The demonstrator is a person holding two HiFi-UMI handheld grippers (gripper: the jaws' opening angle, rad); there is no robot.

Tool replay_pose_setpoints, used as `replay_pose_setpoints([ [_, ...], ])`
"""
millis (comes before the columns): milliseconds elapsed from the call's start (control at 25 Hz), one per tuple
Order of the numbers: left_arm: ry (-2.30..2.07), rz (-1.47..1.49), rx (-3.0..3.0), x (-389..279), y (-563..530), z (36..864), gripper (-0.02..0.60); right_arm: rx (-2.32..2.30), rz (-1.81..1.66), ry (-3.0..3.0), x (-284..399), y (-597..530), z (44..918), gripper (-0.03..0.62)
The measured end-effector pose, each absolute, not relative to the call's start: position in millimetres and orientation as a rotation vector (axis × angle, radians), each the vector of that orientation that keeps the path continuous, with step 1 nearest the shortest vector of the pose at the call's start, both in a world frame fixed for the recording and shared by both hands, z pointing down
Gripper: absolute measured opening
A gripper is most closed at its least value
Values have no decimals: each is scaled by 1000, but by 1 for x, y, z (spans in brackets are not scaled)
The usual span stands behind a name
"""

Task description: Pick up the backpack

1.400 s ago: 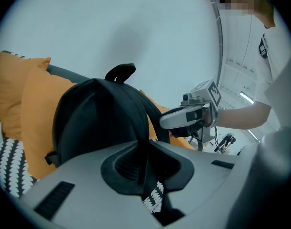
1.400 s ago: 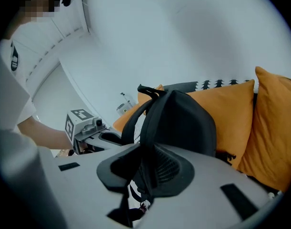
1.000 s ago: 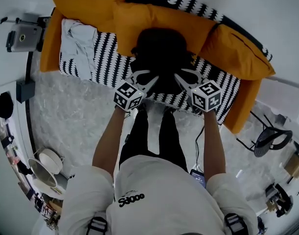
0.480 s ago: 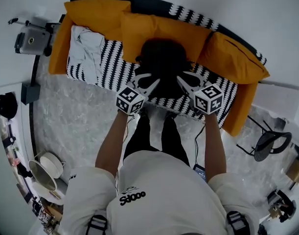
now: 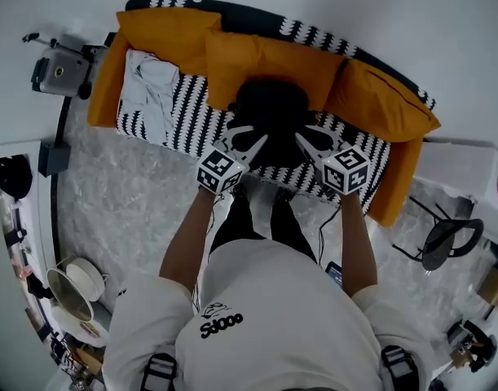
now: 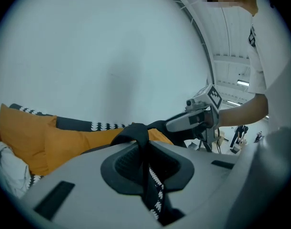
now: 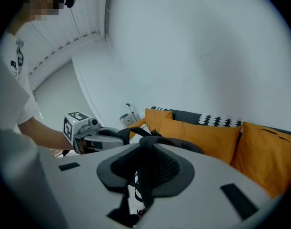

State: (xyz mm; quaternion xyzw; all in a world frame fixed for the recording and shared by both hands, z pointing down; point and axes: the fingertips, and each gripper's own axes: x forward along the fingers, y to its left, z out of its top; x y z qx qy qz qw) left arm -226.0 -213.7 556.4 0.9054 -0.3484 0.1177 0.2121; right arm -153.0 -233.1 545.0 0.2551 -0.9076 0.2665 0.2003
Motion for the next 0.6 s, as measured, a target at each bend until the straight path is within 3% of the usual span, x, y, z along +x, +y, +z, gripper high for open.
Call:
replay_pose_setpoints([
  [600, -1046, 303, 2585, -224, -204, 503, 48, 821, 596, -2612, -157, -223, 495, 91],
])
